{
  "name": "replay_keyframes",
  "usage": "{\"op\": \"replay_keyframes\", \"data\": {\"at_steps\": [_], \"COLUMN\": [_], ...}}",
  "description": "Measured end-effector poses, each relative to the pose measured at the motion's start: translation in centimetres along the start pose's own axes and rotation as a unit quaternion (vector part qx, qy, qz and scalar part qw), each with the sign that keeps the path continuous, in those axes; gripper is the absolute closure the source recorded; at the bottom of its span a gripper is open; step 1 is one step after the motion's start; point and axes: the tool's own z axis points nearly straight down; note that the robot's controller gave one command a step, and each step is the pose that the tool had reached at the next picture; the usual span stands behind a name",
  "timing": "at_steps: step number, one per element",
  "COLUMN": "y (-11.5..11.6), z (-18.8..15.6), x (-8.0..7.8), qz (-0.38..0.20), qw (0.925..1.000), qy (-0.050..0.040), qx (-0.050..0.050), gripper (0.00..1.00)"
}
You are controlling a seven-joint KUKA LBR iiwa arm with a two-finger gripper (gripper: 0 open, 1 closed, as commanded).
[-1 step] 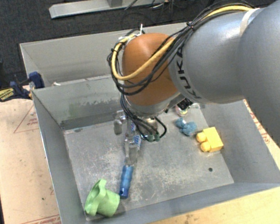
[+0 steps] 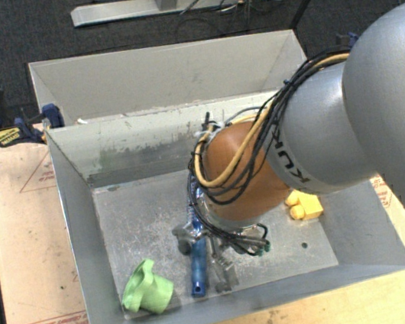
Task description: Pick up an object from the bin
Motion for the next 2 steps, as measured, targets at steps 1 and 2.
{"op": "replay_keyframes", "data": {"at_steps": [1, 2], "y": [0.0, 5.6], "z": [-0.2, -15.2], "x": [-0.2, -3.5], "qz": [0.0, -0.016], "qw": [1.0, 0.9998], "qy": [-0.0027, -0.0072], "qx": [0.0, 0.001], "gripper": [1.0, 1.0]}}
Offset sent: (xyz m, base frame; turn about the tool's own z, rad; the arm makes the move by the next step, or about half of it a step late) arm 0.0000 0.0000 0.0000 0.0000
